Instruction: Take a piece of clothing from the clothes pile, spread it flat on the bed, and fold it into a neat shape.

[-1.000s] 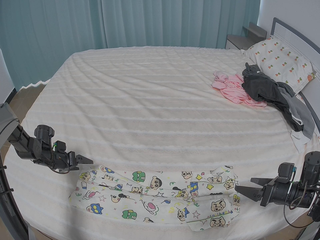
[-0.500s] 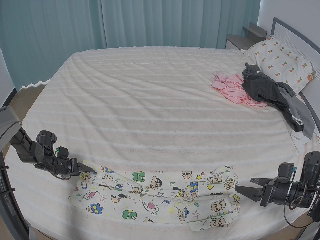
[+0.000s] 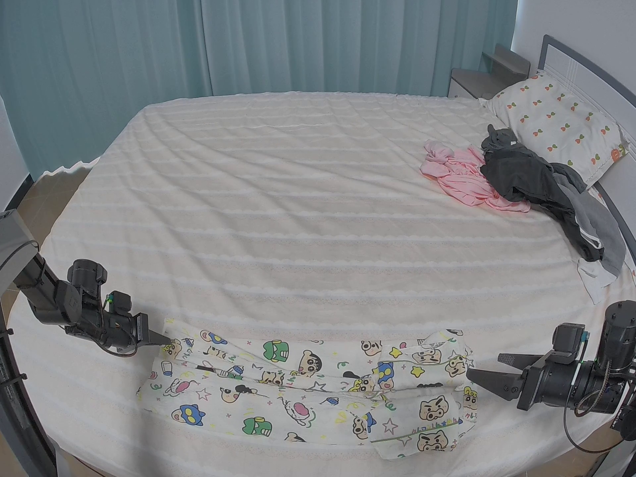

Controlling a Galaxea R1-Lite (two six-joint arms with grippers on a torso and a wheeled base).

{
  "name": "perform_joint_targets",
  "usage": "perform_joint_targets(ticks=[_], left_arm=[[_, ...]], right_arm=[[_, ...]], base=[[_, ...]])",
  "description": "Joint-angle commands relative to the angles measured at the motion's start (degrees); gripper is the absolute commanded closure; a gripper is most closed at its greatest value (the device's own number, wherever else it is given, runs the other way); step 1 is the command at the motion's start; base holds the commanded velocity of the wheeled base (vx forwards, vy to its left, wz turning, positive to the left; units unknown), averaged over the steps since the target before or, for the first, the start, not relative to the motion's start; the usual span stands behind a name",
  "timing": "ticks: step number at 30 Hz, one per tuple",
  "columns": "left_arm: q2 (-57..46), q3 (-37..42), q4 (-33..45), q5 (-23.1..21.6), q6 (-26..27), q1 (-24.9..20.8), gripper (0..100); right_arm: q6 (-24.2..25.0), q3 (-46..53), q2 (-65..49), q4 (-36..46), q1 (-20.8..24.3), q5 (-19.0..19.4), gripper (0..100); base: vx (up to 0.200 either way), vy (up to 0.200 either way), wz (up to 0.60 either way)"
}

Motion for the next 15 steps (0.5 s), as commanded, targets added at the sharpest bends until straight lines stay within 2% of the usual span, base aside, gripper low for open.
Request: perform_joint_targets(ticks=[1, 6, 15], left_arm=[[-2.35, 0.27, -0.10, -0.12, -0.12, 0.66, 100], [-7.27, 1.06, -0.19, -2.05, -0.30, 1.63, 100], [-9.47, 1.50, -2.12, -3.81, -0.21, 2.77, 100]], right_arm=[[0.01, 0.00, -0.03, -0.02, 0.02, 0.02, 0], [0.01, 0.00, -0.12, -0.02, 0.02, 0.02, 0], [0.01, 0.00, -0.12, -0.02, 0.02, 0.02, 0]], base=[[0.000, 0.000, 0.00], [0.000, 0.000, 0.00], [0.000, 0.000, 0.00]])
